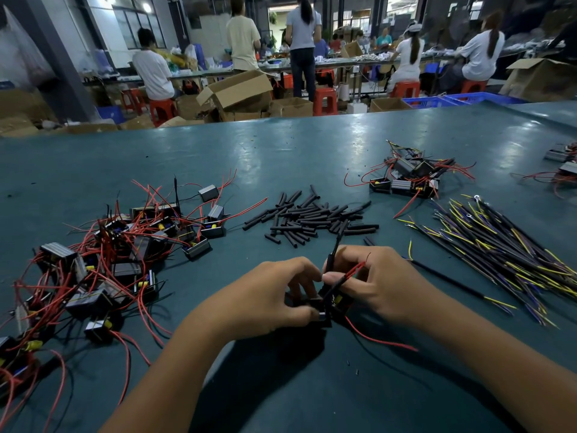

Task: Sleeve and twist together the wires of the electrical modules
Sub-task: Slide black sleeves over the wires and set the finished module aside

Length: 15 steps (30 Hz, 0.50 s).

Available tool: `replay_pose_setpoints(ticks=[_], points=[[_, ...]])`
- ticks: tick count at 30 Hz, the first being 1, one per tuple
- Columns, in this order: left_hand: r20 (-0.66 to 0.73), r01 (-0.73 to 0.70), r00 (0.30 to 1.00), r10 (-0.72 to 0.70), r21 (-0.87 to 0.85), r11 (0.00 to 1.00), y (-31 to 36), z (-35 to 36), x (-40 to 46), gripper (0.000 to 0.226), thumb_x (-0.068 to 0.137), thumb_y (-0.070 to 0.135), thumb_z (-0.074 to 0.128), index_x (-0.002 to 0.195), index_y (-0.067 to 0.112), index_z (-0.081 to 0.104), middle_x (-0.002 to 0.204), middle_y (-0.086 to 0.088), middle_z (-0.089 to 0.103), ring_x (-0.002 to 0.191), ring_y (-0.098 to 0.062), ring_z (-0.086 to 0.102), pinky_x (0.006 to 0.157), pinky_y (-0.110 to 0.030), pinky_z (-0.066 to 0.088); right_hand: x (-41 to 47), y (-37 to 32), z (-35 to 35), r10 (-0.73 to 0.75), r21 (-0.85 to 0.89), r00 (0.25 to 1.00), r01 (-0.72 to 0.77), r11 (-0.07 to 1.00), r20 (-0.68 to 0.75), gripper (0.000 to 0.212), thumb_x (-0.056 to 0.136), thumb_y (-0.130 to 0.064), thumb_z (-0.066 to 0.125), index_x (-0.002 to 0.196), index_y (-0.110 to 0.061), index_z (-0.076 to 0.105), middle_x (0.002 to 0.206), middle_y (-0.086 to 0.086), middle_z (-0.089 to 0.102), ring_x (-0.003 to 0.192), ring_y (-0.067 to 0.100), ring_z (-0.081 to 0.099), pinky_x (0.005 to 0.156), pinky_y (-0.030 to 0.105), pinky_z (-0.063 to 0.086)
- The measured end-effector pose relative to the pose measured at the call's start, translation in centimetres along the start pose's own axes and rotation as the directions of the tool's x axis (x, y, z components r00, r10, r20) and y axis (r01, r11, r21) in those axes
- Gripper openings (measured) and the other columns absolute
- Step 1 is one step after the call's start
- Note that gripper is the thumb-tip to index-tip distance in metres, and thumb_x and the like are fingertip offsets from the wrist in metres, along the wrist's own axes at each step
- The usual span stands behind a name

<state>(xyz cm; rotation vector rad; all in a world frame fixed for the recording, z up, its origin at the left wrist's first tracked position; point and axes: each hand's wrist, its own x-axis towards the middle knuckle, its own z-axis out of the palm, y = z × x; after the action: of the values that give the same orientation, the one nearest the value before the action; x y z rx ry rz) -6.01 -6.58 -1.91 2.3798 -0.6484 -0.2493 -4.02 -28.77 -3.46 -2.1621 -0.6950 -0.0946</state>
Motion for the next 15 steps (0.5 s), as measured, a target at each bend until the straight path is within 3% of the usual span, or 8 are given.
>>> replay_pose_setpoints(ticks=[4,10,15], points=[[-0.135,-0.019,0.991,0.018,-0.009,1.0,0.1,-0.1,0.1,0.019,0.093,0.03,0.069,0.111,0.033,0.064,0.095,0.02,0.067,0.087,0.006,0.059,0.069,-0.008,0.042,-0.1,-0.5,-0.6,0.014,-0.071,0.999,-0.012,0.997,0.029,0.014,0.091,-0.036,0.068,0.081,-0.027,0.066,0.074,-0.01,0.068,0.068,0.001,0.061,0.063,0.013,0.044],[-0.01,-0.003,1.0,0.003,0.016,1.0,0.0,0.1,-0.1,0.041,0.078,0.043,0.083,0.112,0.039,0.06,0.102,0.024,0.061,0.095,0.006,0.058,0.076,-0.01,0.047,-0.3,-1.0,-2.4,0.104,-0.213,0.969,-0.055,0.976,0.226,0.015,0.093,-0.019,0.061,0.096,-0.033,0.064,0.086,-0.017,0.067,0.07,-0.011,0.057,0.064,0.006,0.039],[-0.014,0.001,1.0,-0.001,0.047,0.999,0.2,0.3,0.2,0.036,0.082,0.039,0.081,0.112,0.036,0.061,0.099,0.017,0.066,0.09,-0.001,0.062,0.079,-0.023,0.054,-0.4,-1.2,-2.6,0.088,-0.275,0.945,0.002,0.961,0.316,0.033,0.087,-0.037,0.067,0.119,-0.037,0.06,0.096,-0.014,0.067,0.09,0.004,0.061,0.081,0.021,0.048]])
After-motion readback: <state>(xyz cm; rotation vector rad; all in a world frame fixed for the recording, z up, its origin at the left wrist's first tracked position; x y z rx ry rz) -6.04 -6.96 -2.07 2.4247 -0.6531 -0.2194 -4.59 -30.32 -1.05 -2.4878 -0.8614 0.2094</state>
